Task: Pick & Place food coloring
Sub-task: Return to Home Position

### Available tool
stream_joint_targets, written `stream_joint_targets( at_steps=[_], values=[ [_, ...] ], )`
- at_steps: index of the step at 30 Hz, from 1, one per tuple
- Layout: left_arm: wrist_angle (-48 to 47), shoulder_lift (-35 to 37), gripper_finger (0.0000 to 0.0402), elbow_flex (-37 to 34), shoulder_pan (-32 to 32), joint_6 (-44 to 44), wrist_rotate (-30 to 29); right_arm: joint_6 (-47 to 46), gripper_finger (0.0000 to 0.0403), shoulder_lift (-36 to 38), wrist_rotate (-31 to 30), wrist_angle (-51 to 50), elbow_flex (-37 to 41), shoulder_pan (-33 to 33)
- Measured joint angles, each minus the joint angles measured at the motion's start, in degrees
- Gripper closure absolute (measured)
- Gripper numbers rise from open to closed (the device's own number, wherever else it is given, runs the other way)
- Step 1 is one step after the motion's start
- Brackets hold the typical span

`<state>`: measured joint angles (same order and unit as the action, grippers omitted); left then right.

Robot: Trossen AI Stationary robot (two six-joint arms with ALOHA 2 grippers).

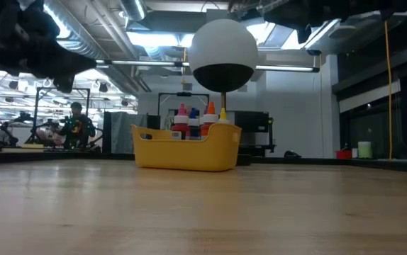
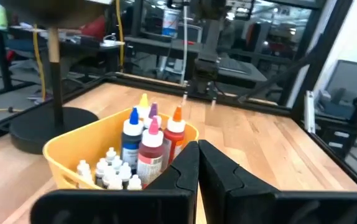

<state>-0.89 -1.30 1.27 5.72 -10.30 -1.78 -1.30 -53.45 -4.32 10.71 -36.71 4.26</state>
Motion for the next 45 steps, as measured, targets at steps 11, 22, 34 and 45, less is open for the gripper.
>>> stream_joint_targets(
  at_steps=[11,22,34,45],
  values=[
    [-0.1,-1.2,0.0391,-0.04,0.0,0.1,-0.04,-3.26,0.0398,1.48,2.62,42.6,25.22,-0.01],
    [-0.05,-1.24,0.0393,0.02,0.0,0.1,-0.03,-4.41,0.04,8.42,18.09,51.83,36.34,1.43],
    [-0.19,-1.48,0.0392,0.03,0.0,0.09,-0.2,-5.13,0.0401,39.03,24.12,20.06,36.33,3.53],
    [-0.07,-1.45,0.0389,0.03,0.02,0.06,-0.18,5.02,0.0401,51.04,-3.5,-8.65,36.18,-5.02]
  ],
)
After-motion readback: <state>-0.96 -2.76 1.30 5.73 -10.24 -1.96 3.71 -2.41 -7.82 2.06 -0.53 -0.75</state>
